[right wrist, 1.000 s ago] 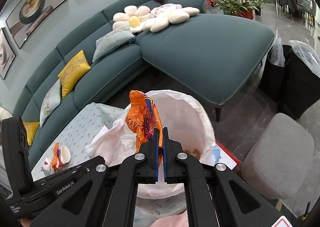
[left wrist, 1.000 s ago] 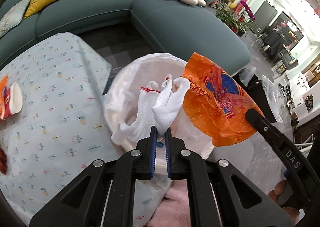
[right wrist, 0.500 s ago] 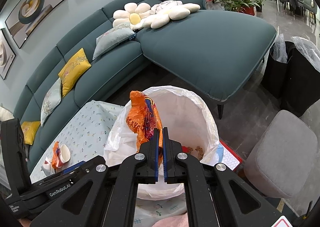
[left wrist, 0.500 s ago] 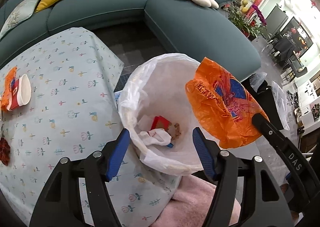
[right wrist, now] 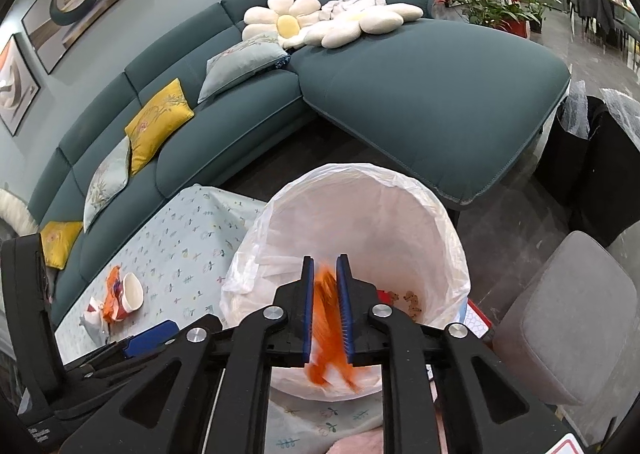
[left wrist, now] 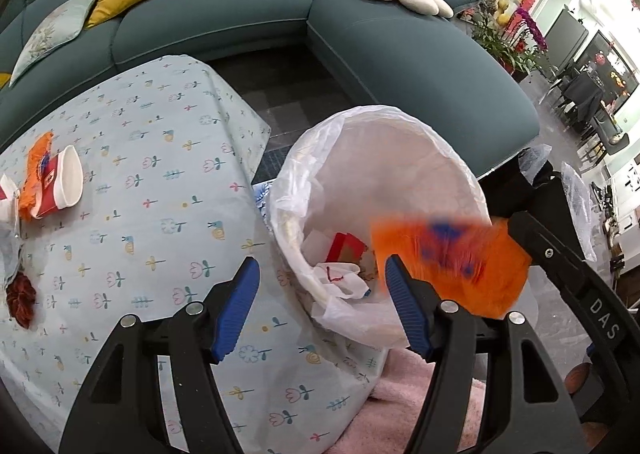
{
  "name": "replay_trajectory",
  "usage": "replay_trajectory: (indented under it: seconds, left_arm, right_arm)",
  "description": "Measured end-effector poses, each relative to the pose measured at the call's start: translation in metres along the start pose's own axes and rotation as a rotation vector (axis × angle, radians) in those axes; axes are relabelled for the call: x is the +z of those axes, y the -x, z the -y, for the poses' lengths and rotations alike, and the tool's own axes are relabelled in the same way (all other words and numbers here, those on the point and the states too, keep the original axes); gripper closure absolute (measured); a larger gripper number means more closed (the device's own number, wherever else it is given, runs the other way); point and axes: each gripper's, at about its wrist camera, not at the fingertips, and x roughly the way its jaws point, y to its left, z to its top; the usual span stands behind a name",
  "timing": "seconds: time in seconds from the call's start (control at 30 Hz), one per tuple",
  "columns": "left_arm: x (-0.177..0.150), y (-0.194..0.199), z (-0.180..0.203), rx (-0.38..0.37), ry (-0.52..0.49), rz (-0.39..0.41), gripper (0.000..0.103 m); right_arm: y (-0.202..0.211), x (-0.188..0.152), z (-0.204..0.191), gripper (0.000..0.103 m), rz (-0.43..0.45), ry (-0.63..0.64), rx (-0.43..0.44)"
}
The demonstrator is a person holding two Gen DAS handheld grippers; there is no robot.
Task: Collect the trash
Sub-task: 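Move both open tools back toward the remaining trash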
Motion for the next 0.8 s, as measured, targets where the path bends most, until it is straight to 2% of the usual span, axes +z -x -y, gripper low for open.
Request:
replay_trajectory:
  seconds: [0.43, 0.8]
  left_arm:
    - [-0.013, 0.018, -0.030, 0.032, 0.058, 0.018, 0.041]
    - [-0.032, 0.045, -0.094, 0.079, 0.169, 0.048, 0.041]
  right_arm:
    - [0.011, -0.010, -0.034, 0.078, -0.007, 0.068, 0.035]
    - [0.012, -0.035, -0.098, 0.077, -0.047, 0.182, 0.089]
